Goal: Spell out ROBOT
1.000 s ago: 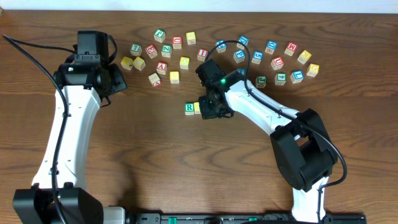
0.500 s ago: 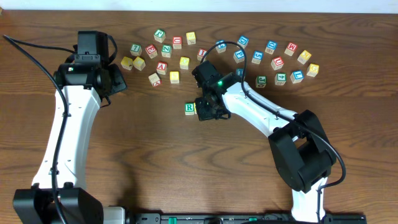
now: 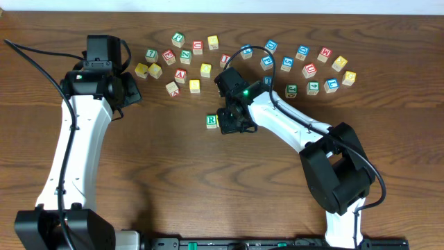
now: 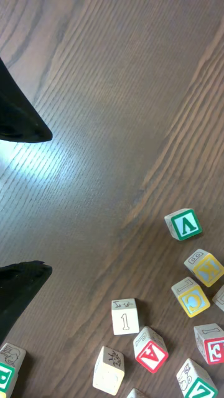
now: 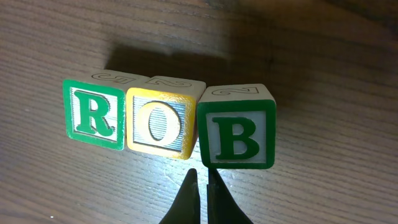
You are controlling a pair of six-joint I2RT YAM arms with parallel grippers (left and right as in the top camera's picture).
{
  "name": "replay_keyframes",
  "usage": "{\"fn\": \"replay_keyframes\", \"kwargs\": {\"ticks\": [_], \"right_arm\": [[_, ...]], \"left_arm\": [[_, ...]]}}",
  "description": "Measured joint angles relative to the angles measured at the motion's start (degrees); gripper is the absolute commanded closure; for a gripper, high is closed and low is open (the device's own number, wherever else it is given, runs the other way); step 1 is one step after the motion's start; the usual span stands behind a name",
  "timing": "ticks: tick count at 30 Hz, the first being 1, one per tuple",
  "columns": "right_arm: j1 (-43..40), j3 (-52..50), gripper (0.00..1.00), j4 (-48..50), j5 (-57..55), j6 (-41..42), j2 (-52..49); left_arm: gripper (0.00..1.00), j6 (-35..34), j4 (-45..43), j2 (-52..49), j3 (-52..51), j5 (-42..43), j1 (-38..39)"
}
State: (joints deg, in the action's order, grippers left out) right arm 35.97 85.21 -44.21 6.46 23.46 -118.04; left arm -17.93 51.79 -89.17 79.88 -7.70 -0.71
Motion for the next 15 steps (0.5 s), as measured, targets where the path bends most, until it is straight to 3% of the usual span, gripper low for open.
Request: {"fn": "replay_keyframes", "kwargs": {"ticks": [15], "right_arm": [[-1.22,0.00,0.99,-0.15,1.09,-0.02,1.46]], "left_arm": [[0.40,0.00,0.11,0.00,0.00,0.00,0.00]]}}
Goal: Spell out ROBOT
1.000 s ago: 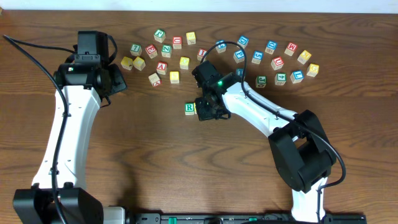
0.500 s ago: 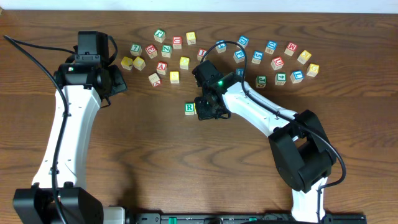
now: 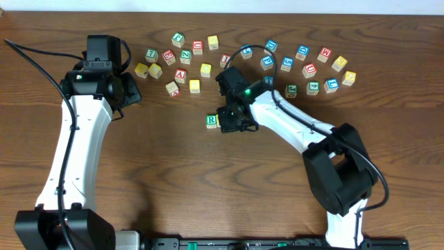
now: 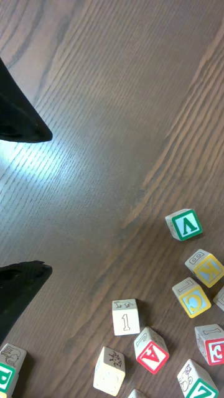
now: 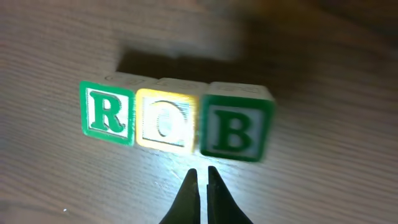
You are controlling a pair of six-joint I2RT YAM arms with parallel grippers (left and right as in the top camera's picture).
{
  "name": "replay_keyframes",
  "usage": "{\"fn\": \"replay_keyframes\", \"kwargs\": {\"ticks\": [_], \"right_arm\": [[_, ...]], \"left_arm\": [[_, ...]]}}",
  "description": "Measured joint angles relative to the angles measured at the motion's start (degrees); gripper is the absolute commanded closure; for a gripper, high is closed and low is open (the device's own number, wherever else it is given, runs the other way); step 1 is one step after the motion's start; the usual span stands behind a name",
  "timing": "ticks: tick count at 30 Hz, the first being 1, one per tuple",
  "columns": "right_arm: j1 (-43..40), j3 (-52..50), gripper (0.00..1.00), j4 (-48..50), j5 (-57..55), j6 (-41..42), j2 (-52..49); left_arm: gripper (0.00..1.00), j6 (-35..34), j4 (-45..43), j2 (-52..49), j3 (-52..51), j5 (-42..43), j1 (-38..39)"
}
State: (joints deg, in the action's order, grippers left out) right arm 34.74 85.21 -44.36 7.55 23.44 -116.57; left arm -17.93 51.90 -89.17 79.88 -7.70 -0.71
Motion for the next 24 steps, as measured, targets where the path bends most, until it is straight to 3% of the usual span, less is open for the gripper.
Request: {"fn": "replay_keyframes", "kwargs": {"ticks": [9,24], "right_arm": [[-6.43,0.00,0.99,0.87,-2.32,0.46,2.80],[-5.14,0.00,0.99,3.54,-0.37,1.84,-2.34]], "left_arm": [[0.40,0.00,-0.02,0.00,0.00,0.00,0.00],[0.40,0.00,0.00,0.00,0.00,0.00,0.00]]}}
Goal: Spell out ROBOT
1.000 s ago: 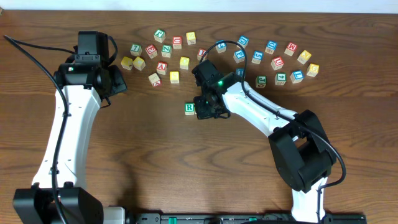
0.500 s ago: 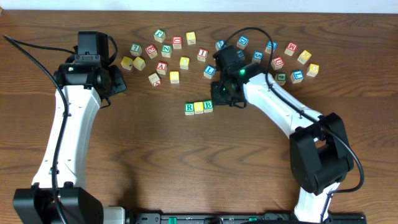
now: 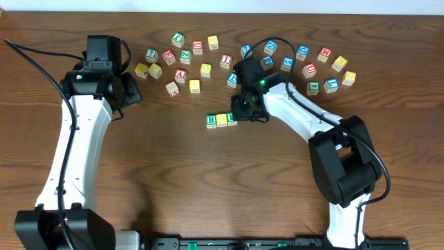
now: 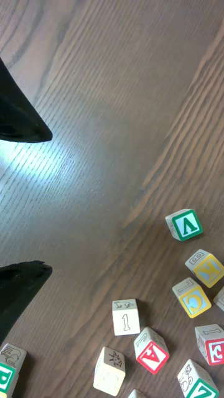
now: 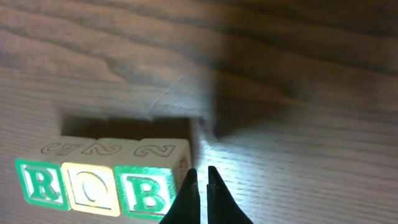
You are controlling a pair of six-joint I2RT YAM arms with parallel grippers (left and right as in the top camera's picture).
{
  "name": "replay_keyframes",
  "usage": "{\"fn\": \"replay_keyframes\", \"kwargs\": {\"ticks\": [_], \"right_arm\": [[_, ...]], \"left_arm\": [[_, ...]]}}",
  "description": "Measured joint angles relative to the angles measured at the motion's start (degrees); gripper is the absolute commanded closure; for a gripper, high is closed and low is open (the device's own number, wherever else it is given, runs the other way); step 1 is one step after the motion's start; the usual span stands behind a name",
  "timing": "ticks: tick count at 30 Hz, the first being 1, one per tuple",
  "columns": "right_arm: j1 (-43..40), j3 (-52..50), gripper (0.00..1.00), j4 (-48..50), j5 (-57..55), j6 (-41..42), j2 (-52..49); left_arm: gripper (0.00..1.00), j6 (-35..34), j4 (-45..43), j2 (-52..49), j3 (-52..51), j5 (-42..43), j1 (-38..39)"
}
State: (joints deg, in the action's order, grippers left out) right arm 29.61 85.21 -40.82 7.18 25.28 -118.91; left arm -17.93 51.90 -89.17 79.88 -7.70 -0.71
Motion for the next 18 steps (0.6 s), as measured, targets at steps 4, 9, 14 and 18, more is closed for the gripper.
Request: {"fn": "replay_keyframes", "kwargs": {"ticks": [4,9,14,18], "right_arm": [[1.18,0.00,0.99,-0.15,0.31,0.17,0.00],[2.21,0.00,0.99,-1.95,0.63,0.28,0.00],[2.29,0.00,0.99,-2.25,0.96,0.50,0.00],[2.29,0.00,0.99,-2.29,1.31,0.81,0.00]], "left_arm": [[0.40,0.00,0.02,-0.04,0.00,0.00,0.00],[0.40,0.00,0.17,-0.04,0.00,0.00,0.00],[0.40,0.00,0.20,-0.09,0.00,0.00,0.00],[0.40,0.00,0.20,-0.11,0.00,0.00,0.00]]}}
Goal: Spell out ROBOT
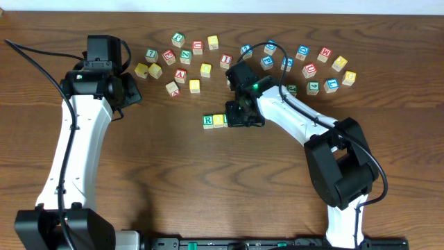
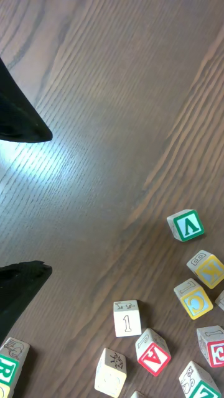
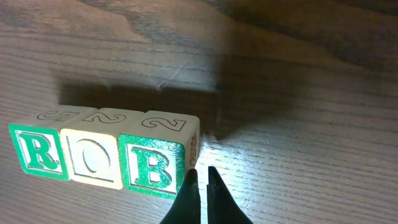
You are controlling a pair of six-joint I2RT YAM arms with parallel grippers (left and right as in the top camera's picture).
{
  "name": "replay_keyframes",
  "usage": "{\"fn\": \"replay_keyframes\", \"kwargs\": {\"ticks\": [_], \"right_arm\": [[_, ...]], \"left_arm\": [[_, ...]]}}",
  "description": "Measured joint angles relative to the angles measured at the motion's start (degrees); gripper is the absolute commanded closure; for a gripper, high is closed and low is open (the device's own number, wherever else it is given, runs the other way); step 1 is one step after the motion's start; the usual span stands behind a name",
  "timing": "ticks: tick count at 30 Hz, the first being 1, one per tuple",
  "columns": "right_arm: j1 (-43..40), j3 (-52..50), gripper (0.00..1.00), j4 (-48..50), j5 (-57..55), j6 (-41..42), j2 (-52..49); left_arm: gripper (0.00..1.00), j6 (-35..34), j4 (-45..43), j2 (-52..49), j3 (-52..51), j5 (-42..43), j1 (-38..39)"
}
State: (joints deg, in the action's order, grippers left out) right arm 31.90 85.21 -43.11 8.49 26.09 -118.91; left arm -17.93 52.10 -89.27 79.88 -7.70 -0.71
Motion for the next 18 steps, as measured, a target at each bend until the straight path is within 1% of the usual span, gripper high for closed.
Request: {"fn": "replay_keyframes", "kwargs": {"ticks": [11,18], "right_arm": [[-0.96,0.02,0.99,0.46,-0.24,-0.35,0.00],[-4.09,0.24,0.99,5.84,-0.63,-2.54,0.00]], "left_arm": [[0.40,0.00,0.00,0.00,0.00,0.00,0.00],[0.40,0.00,0.00,0.00,0.00,0.00,0.00]]}}
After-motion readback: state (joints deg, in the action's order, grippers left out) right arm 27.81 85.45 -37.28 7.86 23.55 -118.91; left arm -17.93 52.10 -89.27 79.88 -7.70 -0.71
